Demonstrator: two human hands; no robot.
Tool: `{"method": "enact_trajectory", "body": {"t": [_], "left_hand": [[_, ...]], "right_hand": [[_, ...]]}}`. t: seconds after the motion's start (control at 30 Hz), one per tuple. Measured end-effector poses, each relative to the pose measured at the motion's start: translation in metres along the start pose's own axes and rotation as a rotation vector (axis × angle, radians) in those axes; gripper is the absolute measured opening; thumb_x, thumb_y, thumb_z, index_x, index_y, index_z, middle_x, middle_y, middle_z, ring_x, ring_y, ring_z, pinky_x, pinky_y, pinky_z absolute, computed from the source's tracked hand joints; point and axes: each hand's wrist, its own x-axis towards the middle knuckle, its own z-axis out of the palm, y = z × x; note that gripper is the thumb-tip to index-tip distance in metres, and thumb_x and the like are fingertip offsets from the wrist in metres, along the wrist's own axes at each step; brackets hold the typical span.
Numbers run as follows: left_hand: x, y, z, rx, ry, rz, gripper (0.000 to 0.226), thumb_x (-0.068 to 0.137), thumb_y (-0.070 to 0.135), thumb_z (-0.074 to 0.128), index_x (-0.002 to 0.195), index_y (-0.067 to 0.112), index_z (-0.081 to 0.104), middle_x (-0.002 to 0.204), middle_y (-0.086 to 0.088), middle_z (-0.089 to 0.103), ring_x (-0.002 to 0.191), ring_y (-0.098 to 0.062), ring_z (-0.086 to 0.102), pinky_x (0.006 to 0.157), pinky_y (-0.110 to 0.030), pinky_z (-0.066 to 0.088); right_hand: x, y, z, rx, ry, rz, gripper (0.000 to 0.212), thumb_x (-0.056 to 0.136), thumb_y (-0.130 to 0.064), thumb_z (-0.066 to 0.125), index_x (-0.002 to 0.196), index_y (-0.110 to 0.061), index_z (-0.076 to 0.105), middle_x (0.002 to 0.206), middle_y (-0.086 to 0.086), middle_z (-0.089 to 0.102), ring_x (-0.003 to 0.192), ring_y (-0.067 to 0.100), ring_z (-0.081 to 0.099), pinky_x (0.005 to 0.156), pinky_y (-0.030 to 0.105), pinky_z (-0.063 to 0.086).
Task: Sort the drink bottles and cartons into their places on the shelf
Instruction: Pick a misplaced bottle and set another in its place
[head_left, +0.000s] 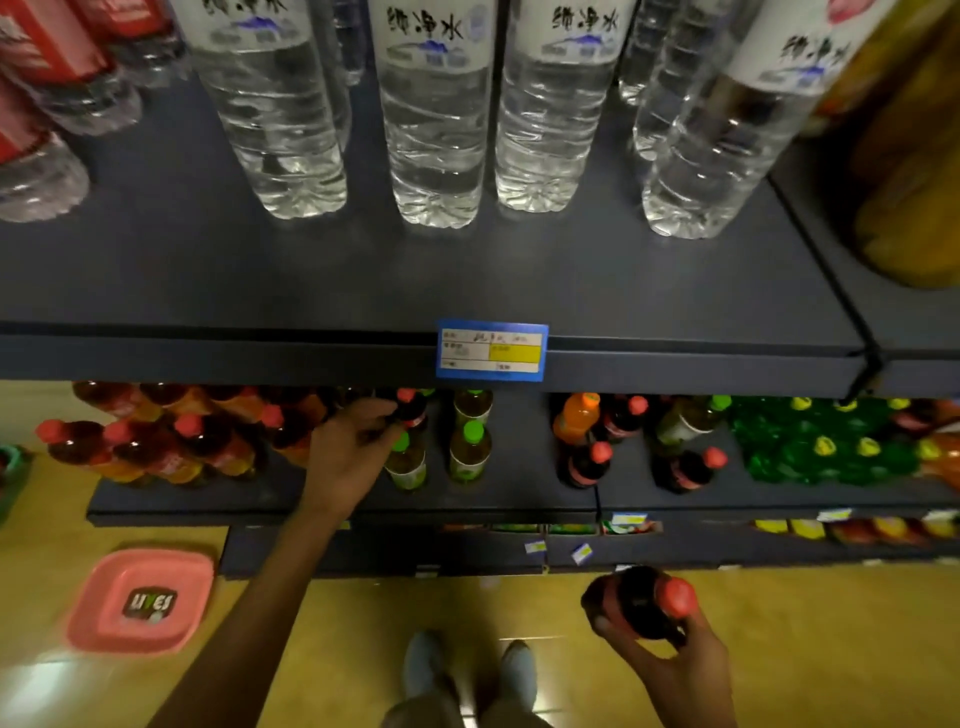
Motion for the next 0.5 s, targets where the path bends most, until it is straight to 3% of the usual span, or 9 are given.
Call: {"method": "enact_trajectory", "body": {"t": [0.1,0.17,0.23,0.33,0.43,0.5], "left_hand": [[-0.019,0.006,0.015,-0.039,-0.009,0.003,0.027,0.085,0.008,0.072,0.106,0.024,0.070,0.103,0.013,0.068,0.091,0.010,0.060,0.082,-0.004,0.043],[-0.028,0.009,0.025,-0.055,0.005,-0.010,0.029,0.084,0.007,0.072,0.105,0.026,0.069,0.100,0.014,0.068,0.093,0.003,0.062,0.081,-0.008,0.044],[-0.037,0.013,0.036,-0.078,0.013,-0.044,0.030,0.084,0.004,0.072,0.105,0.025,0.069,0.097,0.017,0.068,0.090,0.007,0.063,0.075,-0.003,0.045],[-0.053,0.023,0.054,-0.062,0.058,-0.062,0.028,0.083,-0.001,0.071,0.106,0.016,0.070,0.096,0.008,0.071,0.087,0.007,0.064,0.075,0.000,0.046],[-0.074,0.038,0.079,-0.052,0.133,-0.105,0.026,0.084,-0.001,0.070,0.104,0.014,0.071,0.097,0.006,0.072,0.088,0.002,0.065,0.080,0.000,0.045],[-0.086,0.050,0.097,-0.055,0.121,-0.146,0.025,0.083,0.000,0.071,0.104,0.014,0.072,0.097,0.003,0.073,0.091,-0.007,0.067,0.086,-0.014,0.049]], "right_hand": [[0.013,0.010,-0.012,0.010,0.015,0.015,0.061,0.040,-0.048,0.089,0.095,-0.055,0.062,0.090,-0.026,0.071,0.090,-0.013,0.063,0.073,0.000,0.046],[0.028,0.018,-0.019,-0.021,0.008,0.004,0.059,0.042,-0.057,0.085,0.095,-0.058,0.059,0.091,-0.027,0.069,0.090,-0.017,0.061,0.072,0.000,0.046],[0.051,0.026,-0.028,-0.034,-0.014,-0.009,0.055,0.046,-0.052,0.089,0.093,-0.056,0.060,0.090,-0.024,0.070,0.088,-0.008,0.065,0.070,0.011,0.052],[0.089,0.037,-0.042,-0.045,-0.090,-0.038,0.047,0.057,-0.039,0.091,0.095,-0.041,0.064,0.088,-0.012,0.073,0.084,0.006,0.069,0.073,0.034,0.056],[0.116,0.043,-0.062,-0.052,-0.125,-0.067,0.044,0.059,-0.041,0.090,0.095,-0.040,0.064,0.085,-0.011,0.073,0.080,0.001,0.068,0.069,0.031,0.053],[0.123,0.047,-0.074,-0.058,-0.148,-0.093,0.044,0.059,-0.041,0.089,0.094,-0.043,0.062,0.084,-0.015,0.072,0.080,-0.006,0.066,0.066,0.024,0.050]]}}
